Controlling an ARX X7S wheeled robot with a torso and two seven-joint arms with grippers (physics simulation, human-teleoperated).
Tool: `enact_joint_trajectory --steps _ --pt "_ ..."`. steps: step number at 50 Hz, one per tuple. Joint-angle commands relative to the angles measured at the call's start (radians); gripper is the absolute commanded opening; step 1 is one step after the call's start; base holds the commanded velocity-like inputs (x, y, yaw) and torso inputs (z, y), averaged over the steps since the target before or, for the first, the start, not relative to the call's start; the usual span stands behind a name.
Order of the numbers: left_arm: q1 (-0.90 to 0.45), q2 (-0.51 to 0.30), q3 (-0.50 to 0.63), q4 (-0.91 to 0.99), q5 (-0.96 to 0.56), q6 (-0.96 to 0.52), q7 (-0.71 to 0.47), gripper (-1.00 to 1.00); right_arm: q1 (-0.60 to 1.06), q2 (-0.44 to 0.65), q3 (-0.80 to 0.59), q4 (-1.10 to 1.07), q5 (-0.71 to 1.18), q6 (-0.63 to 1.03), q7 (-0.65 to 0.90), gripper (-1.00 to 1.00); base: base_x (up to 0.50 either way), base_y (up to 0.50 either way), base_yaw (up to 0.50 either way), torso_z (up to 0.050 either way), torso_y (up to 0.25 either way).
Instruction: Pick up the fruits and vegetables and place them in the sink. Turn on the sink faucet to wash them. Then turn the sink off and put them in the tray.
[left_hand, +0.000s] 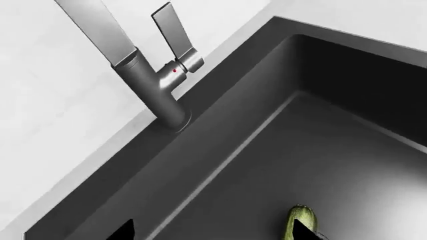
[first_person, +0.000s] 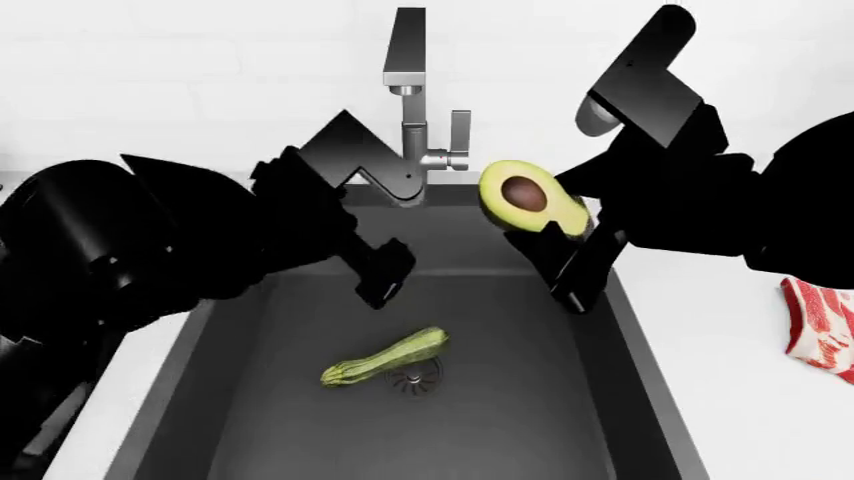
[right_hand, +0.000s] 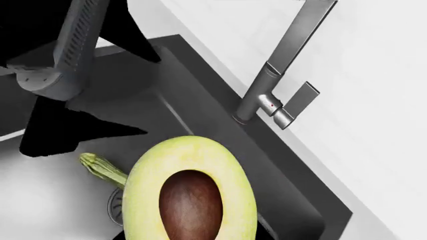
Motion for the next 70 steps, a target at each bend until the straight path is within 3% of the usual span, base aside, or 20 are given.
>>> enact_joint_trajectory --steps 1,19,70 --pt "-0.056 -0.074 -0.086 0.048 -0.088 -0.100 -0.055 1.00 -0.007 -0.005 -0.010 -0.006 -0.001 -0.005 -0.005 -1.00 0.02 0.00 0.00 0.000 0.000" --pt "-0.127 -0.137 -0.131 0.055 -0.124 -0.136 -0.067 1.00 -0.044 -0.058 -0.095 0.021 -0.058 -0.041 -0.056 -1.00 0.03 0.00 0.00 0.000 0.000" --pt "-0.159 -0.149 -0.144 0.081 -0.197 -0.145 -0.106 1.00 -0.127 -0.312 -0.484 0.196 -0.305 -0.147 -0.258 -1.00 0.03 0.00 0.00 0.000 0.000"
